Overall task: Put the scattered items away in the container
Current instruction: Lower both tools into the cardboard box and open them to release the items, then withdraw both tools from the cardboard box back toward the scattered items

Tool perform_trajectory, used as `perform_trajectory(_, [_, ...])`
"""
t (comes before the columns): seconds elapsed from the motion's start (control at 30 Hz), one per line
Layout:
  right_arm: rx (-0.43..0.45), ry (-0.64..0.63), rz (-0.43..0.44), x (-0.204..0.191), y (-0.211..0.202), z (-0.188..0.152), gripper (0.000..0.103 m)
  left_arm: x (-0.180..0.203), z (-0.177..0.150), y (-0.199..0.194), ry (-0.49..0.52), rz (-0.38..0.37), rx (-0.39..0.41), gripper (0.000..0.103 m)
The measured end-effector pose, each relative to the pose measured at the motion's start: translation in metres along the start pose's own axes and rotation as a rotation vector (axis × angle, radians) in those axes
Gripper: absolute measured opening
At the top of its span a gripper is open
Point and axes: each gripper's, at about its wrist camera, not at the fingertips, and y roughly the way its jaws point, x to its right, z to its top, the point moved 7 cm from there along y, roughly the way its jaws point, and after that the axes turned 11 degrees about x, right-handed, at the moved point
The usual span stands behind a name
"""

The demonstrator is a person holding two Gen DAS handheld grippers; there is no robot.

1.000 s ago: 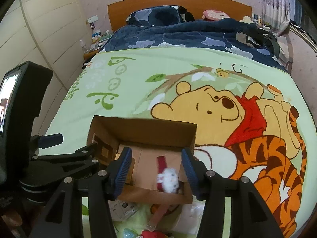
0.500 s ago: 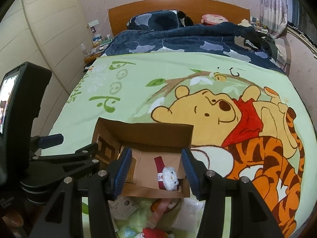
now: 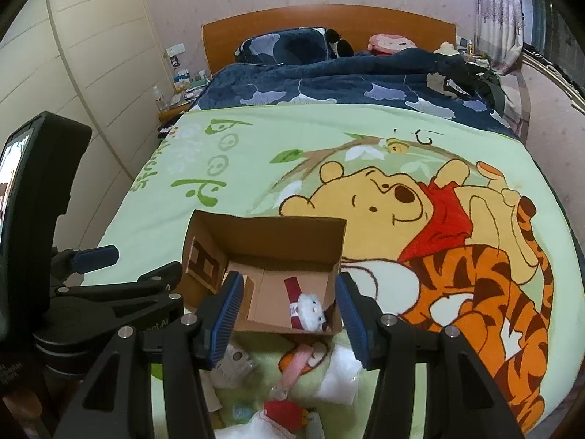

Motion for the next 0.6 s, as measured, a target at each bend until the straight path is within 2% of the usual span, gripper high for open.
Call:
perform_trajectory(0.33, [0.015,-0.019,0.015,-0.001,-0.035,-0.018,0.054,0.0,-0.024,-0.032,-0.015,-0.001,0.025,0.073])
perform_trajectory(0.53, [0.02,-0.021,-0.006,0.004,-0.052,-0.03,0.07,-0.002,-0.042,-0.048,-0.036,0.002,0.038,0.082])
perform_trajectory(0.6, [0.019,-0.02,-0.009,0.006,-0.057,-0.033,0.07,-0.002,-0.048,-0.052,-0.041,0.002,0.036,0.082])
